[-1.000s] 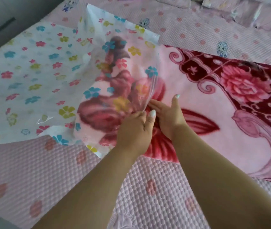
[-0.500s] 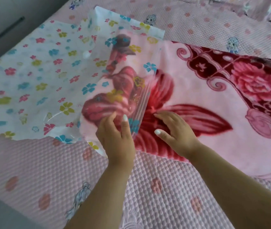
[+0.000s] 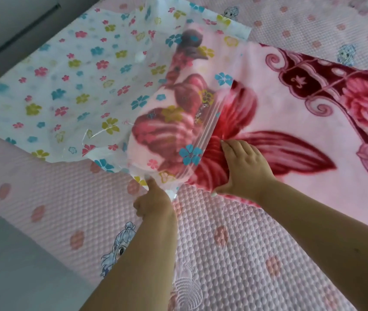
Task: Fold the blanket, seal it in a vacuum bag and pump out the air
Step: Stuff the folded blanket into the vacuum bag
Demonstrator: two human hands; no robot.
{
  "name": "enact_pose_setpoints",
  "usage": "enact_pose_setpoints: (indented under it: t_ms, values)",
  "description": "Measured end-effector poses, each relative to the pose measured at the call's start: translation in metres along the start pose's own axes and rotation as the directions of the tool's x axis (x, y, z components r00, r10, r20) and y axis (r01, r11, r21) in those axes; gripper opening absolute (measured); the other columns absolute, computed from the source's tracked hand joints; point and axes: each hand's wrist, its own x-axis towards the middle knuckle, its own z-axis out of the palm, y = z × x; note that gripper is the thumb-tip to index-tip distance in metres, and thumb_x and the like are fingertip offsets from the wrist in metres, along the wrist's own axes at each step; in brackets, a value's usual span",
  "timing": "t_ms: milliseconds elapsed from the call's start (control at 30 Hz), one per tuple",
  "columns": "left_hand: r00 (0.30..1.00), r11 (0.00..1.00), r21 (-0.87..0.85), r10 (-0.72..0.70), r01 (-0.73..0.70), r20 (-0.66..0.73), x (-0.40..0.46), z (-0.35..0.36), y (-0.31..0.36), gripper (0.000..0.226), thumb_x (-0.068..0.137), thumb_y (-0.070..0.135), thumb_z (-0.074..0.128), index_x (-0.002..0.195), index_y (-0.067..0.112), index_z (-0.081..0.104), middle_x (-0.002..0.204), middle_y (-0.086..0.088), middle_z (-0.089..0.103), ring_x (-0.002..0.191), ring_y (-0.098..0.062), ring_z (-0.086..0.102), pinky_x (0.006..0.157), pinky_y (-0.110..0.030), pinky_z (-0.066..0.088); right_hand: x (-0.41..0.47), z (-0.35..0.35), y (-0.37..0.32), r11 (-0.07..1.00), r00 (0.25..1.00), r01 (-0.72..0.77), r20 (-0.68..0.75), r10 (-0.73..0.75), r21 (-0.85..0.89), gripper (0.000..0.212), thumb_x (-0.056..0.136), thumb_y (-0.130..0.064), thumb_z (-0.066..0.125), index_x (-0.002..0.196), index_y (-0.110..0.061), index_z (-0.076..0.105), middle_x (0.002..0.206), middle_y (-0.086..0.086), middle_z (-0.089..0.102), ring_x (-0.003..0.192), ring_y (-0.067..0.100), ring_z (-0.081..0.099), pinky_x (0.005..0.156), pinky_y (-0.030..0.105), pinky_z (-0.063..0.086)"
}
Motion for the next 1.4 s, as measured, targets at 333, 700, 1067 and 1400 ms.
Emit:
enact_pose_setpoints:
  t_ms: [333,700,1067,1400]
  values:
    - [0.944,0.982,-0.187,0.034,0.029,0.327,0.002,-0.007,-0.012,0.042,0.086,0.039,0.067,0.084,-0.003,0.064,0.051,-0.010,0.065,0.029,-0.007,0.050,0.035,-0.019,0.043,0.021,-0.016,-0.009,0.960,0.967,0.050,-0.254,0.022,0.274,0.022,0.071,-0.006,0.079,0.058,-0.001,0.062,0.056,0.011,0.057,0.054,0.028,0.057,0.056,0.030,0.044]
    - [0.892,0.947,-0.318,0.107,0.043,0.440,-0.002,-0.017,-0.019,0.023,0.091,0.026,0.064,0.074,0.010,0.062,0.046,0.006,0.063,0.037,-0.001,0.057,0.041,-0.017,0.047,0.044,-0.049,-0.002,0.798,0.997,-0.022,0.068,-0.025,0.603,0.041,0.070,-0.050,0.077,0.102,-0.025,0.073,0.092,-0.015,0.066,0.081,0.003,0.058,0.077,0.020,0.045]
    - [0.912,0.959,-0.280,0.081,0.038,0.402,-0.006,-0.019,-0.027,0.035,0.090,0.028,0.065,0.103,-0.003,0.059,0.094,-0.016,0.065,0.086,-0.025,0.067,0.073,-0.028,0.056,-0.022,-0.014,-0.043,0.772,0.842,-0.443,-0.085,0.533,0.456,0.105,0.057,-0.084,0.056,0.132,-0.011,0.041,0.129,0.011,0.052,0.121,0.027,0.049,0.111,0.045,0.035]
    - [0.919,0.972,-0.235,0.114,-0.025,0.377,0.014,-0.014,-0.036,0.032,0.087,0.031,0.067,0.086,0.000,0.060,0.086,-0.020,0.069,0.077,-0.029,0.070,0.068,-0.030,0.057,0.025,0.011,0.011,0.975,0.883,0.071,-0.469,0.036,0.209,0.043,0.086,-0.044,0.062,0.072,-0.004,0.064,0.065,0.010,0.068,0.059,0.030,0.066,0.057,0.036,0.051]
